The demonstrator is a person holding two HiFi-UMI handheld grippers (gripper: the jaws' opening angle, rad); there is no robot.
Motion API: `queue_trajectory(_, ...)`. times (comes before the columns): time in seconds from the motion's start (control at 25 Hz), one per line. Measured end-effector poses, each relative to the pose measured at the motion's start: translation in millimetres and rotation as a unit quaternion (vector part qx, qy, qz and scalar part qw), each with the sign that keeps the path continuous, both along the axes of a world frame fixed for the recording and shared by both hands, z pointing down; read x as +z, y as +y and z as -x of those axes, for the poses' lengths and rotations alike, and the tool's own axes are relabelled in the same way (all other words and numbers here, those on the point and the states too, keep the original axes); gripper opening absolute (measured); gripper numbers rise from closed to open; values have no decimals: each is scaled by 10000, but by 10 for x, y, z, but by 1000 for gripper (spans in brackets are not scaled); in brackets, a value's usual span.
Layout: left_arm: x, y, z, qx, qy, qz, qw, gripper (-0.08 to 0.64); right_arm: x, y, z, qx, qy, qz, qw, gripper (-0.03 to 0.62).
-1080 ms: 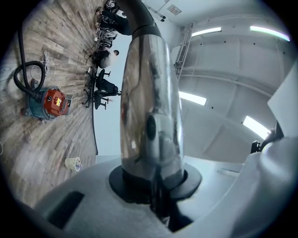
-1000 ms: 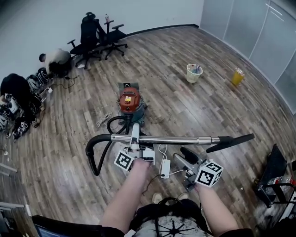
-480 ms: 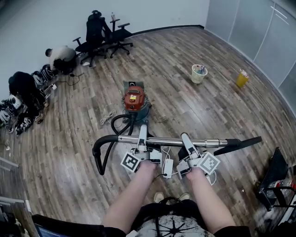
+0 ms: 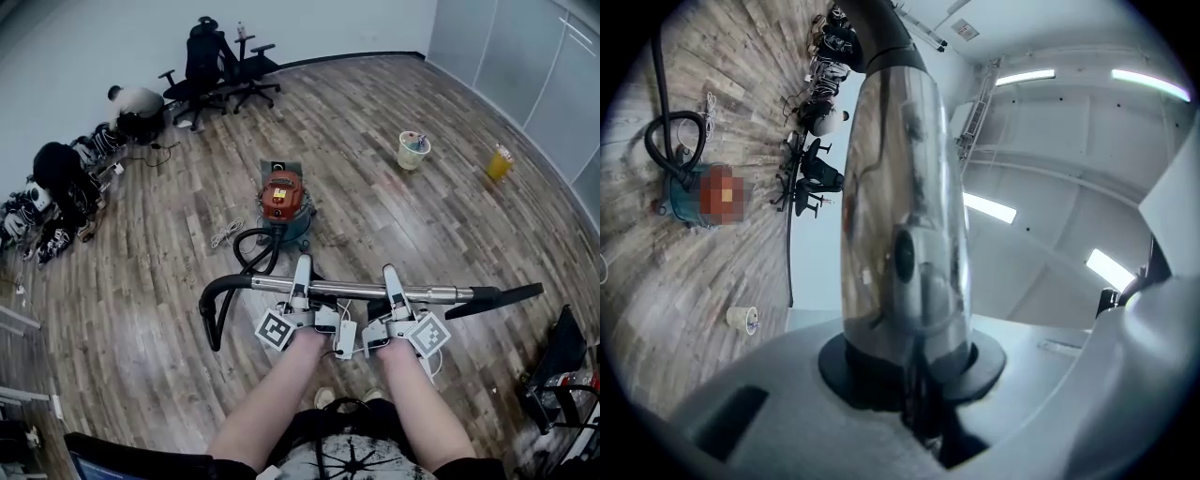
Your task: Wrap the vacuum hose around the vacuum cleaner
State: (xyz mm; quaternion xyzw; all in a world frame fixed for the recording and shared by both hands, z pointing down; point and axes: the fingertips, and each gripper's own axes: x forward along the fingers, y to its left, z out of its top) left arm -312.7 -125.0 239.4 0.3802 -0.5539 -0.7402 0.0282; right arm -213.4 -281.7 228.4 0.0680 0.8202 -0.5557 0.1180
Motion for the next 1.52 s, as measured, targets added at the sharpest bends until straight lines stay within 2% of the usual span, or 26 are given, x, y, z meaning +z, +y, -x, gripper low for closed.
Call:
queue_trajectory(0.12, -83, 15, -11, 10, -143, -37, 9999, 54, -67, -22, 9, 39, -101, 37, 9999, 120)
queue_trajectory(0.2, -144, 8, -47, 110, -373, -55, 9992, 66, -116, -65, 29, 80, -210, 128, 9997, 120)
queue_trajectory(0.36, -244, -13, -118, 358, -675, -140, 9970, 156, -216, -188, 139, 182, -324, 281, 9989, 120)
queue_trajectory(0.52, -199, -55, -188, 728, -973, 267, 9922, 164, -300, -368, 286, 240, -434, 390, 9980, 120)
queue_trajectory(0.68, 3, -122, -207, 1158, -961, 591, 9868, 178, -333, -663, 492, 262, -536, 360, 9976, 120)
queue_trajectory(0.92, 141, -348, -407, 1819, -817, 1042, 9744, 255, -486, -998, 831, -177, -799, 177, 9965, 120)
queue_trajectory(1.0, 198, -456, -557, 2098, -840, 1211, 9666, 268, -519, -1112, 945, -312, -817, 89, 9961, 120)
queue_trajectory(1.12, 310, -582, -777, 2330, -1174, 1707, 9502, 268, -547, -1269, 1100, -453, -873, -160, 9950, 120)
queue_trajectory(1.2, 264, -636, -870, 2310, -1560, 2217, 9344, 261, -592, -1324, 1190, -577, -930, -284, 9936, 120)
queue_trajectory(1.24, 209, -660, -905, 2282, -1820, 2558, 9216, 261, -619, -1338, 1227, -641, -944, -330, 9929, 120)
queue_trajectory(1.28, 144, -677, -926, 2219, -2117, 2956, 9047, 261, -641, -1344, 1256, -704, -949, -378, 9923, 120)
queue_trajectory(1.36, -11, -692, -910, 1980, -2756, 3780, 8614, 261, -665, -1340, 1286, -818, -949, -503, 9908, 120)
queue_trajectory(1.44, -194, -718, -821, 1688, -3346, 4489, 8112, 261, -687, -1329, 1295, -918, -977, -667, 9887, 120)
queue_trajectory(1.48, -268, -747, -760, 1573, -3596, 4821, 7833, 261, -710, -1318, 1299, -972, -1001, -749, 9874, 120)
queue_trajectory(1.52, -298, -789, -698, 1514, -3821, 5173, 7506, 261, -736, -1302, 1303, -1031, -1030, -822, 9859, 120)
